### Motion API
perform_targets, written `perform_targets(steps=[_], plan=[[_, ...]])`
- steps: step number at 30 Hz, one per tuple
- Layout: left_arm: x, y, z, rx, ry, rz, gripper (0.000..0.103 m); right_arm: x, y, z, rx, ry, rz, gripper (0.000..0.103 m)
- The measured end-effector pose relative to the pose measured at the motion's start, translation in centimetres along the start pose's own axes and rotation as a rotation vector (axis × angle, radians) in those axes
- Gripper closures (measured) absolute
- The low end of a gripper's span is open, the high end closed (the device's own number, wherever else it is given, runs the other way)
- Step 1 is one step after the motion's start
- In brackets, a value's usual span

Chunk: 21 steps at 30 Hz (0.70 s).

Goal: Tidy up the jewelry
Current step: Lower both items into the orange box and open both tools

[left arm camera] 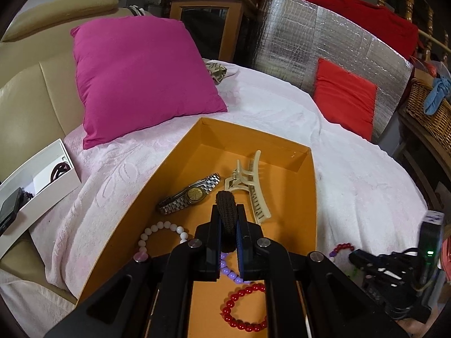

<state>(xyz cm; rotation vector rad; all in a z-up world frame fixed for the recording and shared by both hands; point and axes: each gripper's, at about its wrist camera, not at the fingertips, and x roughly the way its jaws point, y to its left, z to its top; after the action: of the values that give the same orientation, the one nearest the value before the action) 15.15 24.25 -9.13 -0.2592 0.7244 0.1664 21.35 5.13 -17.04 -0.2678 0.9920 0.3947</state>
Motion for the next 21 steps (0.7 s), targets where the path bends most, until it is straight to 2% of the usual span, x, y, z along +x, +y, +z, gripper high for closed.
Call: perform_targets(steps=[3, 7, 12, 16, 21], plan=[[0.0, 0.2, 0.1, -0.006, 0.001, -0.004, 0.094, -2.0, -0.4, 0.1, 0.017, -0.076, -0.014, 0.093], [0.2, 0.5, 0.2, -0.009, 0.007, 0.000, 0.094, -5.1, -1.2, 1.0, 0.078, -0.185, 0.013, 0.093], [0.5, 1.0, 0.0, -0.016, 0.023, 0.013, 0.094, -8.7, -0.4, 2.5, 0.108, -0.282, 0.109, 0.093], [0.8, 1.8, -0.1, -0.034, 0.039, 0.021, 0.094, -9.0, 2.2, 5.0, 0.086, -0.291, 0.183, 0.093], [1.7, 2.5, -0.3, -0.050, 0.081, 0.019, 0.094, -7.3, 6.1, 6.8, 0.016, -0.255, 0.213, 0.093]])
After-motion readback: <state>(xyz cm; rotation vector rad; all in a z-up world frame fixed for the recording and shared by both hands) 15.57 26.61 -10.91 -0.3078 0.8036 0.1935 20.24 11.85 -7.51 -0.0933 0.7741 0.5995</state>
